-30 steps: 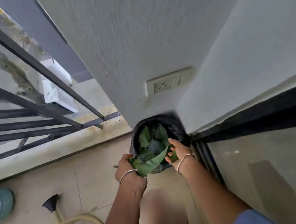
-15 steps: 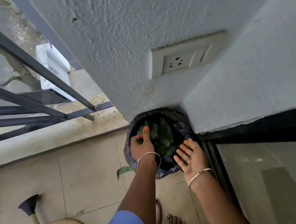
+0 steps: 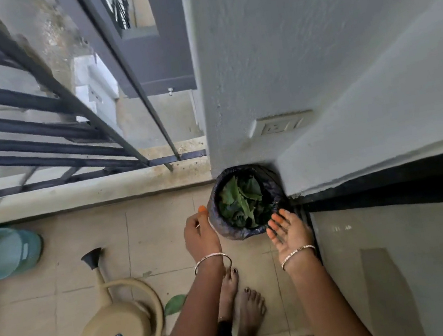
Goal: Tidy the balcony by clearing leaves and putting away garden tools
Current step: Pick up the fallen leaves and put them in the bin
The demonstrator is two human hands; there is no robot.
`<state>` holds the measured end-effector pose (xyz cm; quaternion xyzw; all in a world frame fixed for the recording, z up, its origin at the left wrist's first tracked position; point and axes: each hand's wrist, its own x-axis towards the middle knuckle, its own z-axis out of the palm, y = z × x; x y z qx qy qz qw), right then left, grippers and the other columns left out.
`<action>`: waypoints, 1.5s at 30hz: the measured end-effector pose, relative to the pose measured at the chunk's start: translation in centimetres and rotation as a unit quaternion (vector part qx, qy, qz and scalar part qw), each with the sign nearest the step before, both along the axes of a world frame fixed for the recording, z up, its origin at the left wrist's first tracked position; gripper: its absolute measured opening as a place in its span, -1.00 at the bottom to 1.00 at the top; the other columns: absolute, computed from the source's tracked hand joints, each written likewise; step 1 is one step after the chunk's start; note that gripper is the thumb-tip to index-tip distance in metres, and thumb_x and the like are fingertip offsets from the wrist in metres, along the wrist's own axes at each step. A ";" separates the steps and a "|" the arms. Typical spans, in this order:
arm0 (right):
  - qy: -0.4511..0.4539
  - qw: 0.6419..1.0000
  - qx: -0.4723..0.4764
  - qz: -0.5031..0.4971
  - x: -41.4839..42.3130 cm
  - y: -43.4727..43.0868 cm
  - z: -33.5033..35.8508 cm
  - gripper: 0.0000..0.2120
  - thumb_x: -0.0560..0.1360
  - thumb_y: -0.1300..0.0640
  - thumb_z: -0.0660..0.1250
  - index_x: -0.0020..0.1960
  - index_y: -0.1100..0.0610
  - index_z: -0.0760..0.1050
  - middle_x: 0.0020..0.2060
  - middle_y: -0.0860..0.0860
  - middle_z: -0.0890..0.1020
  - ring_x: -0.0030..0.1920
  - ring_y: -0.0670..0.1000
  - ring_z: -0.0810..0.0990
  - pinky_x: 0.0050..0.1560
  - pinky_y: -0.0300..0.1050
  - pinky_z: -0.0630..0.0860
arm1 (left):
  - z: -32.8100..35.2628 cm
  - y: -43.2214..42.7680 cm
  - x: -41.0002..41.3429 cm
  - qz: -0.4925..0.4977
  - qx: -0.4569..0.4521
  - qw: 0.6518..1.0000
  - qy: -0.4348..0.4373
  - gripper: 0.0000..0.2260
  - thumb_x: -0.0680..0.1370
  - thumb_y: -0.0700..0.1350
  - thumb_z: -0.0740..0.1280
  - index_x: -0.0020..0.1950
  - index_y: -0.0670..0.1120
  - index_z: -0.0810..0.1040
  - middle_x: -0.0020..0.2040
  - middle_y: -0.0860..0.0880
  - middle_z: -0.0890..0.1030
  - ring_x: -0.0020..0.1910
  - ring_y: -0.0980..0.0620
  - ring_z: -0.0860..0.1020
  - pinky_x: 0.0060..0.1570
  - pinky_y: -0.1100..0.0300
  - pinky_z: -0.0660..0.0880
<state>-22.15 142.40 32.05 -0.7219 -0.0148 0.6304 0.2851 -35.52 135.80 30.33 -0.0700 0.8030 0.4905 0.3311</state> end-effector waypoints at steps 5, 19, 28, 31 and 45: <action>0.001 0.998 0.031 0.054 -1.8 -2.9 11.9 -0.94 0.56 0.19 0.31 -0.04 0.17 0.55 -0.20 0.07 0.60 -0.24 0.02 0.57 -0.26 -0.13 0.51 | 10.3 -5.3 -1.1 0.041 0.035 0.998 -0.027 -0.86 0.48 0.05 0.36 -0.21 0.02 0.62 -0.17 0.00 0.67 -0.08 -0.05 0.63 0.08 -0.10 0.56; 0.064 0.955 0.142 0.253 -5.6 -13.9 32.7 -0.86 0.56 0.23 0.26 -0.15 0.14 0.54 -0.52 -0.03 0.56 -0.46 -0.05 0.50 -0.33 -0.20 0.44 | 31.2 -20.8 -4.5 0.178 0.165 0.970 0.029 -0.88 0.54 -0.16 0.32 -0.20 -0.11 0.52 -0.28 -0.06 0.59 -0.29 -0.01 0.57 -0.33 0.17 0.47; 0.129 0.890 0.167 0.404 -6.0 -28.4 36.2 -0.87 0.54 0.24 0.24 -0.15 0.16 0.52 -0.43 0.04 0.53 -0.48 -0.03 0.46 -0.40 -0.24 0.40 | 34.9 -40.2 0.5 0.393 0.187 0.897 0.075 -0.91 0.52 -0.18 0.34 -0.19 -0.12 0.57 -0.32 -0.10 0.59 -0.40 -0.02 0.55 -0.41 0.18 0.46; 0.144 0.868 0.150 0.452 -5.8 -33.7 36.6 -0.91 0.54 0.28 0.23 -0.11 0.20 0.49 -0.38 0.07 0.46 -0.44 0.00 0.38 -0.40 -0.21 0.31 | 35.4 -45.9 2.7 0.451 0.185 0.869 0.086 -0.88 0.52 -0.18 0.33 -0.22 -0.12 0.55 -0.35 -0.11 0.57 -0.42 -0.04 0.52 -0.45 0.20 0.43; 0.176 0.698 0.082 0.689 -8.6 -59.0 36.5 -0.85 0.53 0.24 0.21 -0.18 0.17 0.51 -0.37 0.05 0.51 -0.44 -0.01 0.46 -0.46 -0.28 0.39 | 36.7 -70.9 11.3 0.706 0.132 0.683 0.132 -0.92 0.53 -0.21 0.32 -0.15 -0.18 0.55 -0.38 -0.10 0.55 -0.46 -0.03 0.49 -0.50 0.25 0.41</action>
